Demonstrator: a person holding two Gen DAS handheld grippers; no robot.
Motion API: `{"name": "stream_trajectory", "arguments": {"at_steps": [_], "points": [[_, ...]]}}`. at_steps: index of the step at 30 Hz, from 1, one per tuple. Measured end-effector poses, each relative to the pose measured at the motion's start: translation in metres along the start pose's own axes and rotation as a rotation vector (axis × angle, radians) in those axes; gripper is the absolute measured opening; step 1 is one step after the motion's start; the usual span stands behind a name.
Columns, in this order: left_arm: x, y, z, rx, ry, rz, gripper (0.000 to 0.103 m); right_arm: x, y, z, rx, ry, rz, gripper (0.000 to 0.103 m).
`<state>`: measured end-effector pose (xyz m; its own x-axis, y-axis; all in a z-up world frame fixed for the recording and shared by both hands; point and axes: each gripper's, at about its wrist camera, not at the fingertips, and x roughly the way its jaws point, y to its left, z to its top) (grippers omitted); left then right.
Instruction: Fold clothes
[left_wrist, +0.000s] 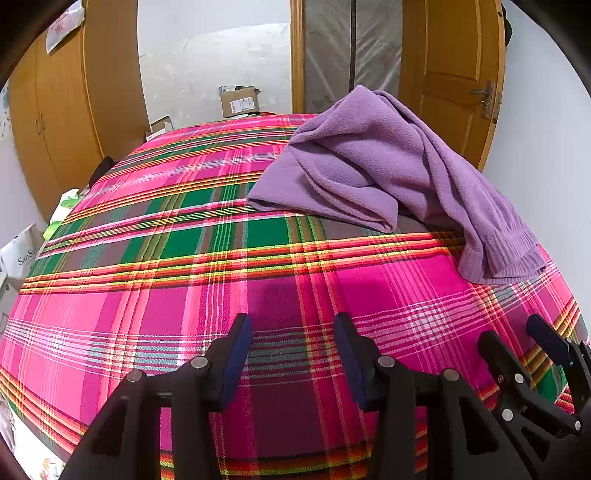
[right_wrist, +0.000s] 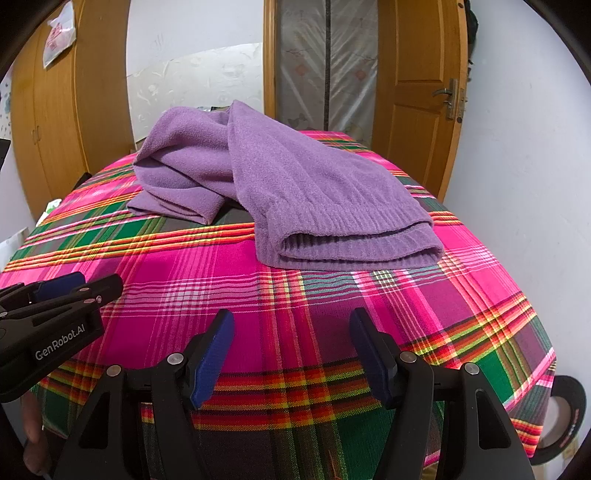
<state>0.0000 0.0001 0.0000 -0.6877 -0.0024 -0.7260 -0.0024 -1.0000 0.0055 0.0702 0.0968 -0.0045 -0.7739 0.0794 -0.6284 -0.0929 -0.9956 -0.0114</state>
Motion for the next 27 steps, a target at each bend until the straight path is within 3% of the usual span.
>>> {"name": "stream_trajectory", "arguments": {"at_steps": [27], "points": [[-0.007,-0.017,-0.001,0.058,-0.024,0.079,0.052,0.0,0.003,0.0,0.001,-0.011,-0.005,0.067]]}}
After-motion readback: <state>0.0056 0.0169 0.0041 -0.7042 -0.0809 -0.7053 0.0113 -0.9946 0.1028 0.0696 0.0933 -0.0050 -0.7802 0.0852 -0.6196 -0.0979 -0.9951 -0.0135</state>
